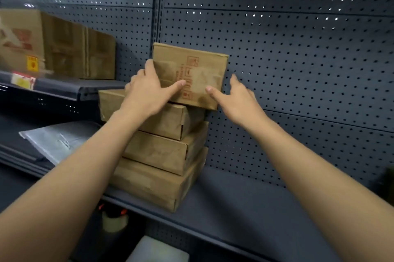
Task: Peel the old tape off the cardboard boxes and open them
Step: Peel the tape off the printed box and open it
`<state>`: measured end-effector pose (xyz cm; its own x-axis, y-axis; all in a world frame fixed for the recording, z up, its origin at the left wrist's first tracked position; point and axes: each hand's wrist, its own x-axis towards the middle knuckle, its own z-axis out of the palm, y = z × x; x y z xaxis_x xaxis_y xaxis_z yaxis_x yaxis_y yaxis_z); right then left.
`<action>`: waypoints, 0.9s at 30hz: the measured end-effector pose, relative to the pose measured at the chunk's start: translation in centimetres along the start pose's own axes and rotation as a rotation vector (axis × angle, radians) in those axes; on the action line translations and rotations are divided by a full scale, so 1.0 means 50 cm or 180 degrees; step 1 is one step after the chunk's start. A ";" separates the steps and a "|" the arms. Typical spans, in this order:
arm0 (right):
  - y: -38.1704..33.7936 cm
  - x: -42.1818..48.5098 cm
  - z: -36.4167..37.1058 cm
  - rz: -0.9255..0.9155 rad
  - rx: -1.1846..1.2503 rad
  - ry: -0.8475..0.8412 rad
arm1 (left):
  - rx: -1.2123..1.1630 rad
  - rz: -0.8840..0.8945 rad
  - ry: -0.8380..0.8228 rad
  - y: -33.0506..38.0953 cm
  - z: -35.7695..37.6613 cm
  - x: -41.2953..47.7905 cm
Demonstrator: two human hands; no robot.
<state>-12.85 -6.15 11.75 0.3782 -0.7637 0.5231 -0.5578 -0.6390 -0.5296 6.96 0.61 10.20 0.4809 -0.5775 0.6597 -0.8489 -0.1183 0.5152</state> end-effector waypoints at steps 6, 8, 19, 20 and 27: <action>0.001 0.045 0.046 -0.0049 0.0307 0.0095 | -0.0867 -0.0101 0.0064 -0.005 0.027 0.005; 0.002 0.042 0.050 -0.0137 0.0413 0.0188 | -0.0832 -0.0104 0.0197 -0.008 0.035 0.005; 0.180 -0.130 -0.097 -0.0320 0.0795 0.0768 | -0.1461 0.0443 0.0371 0.133 0.133 -0.137; 0.209 -0.157 -0.108 -0.0266 0.0773 0.0804 | -0.1524 0.0482 0.0246 0.145 0.152 -0.158; 0.409 -0.304 -0.121 0.0199 0.0763 0.0600 | -0.1554 0.0359 -0.0373 0.177 0.317 -0.322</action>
<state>-34.46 -7.04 -2.98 0.1926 -0.7861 0.5873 -0.3771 -0.6119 -0.6953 -11.78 -3.93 -4.52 0.3405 -0.6550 0.6746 -0.6792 0.3249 0.6582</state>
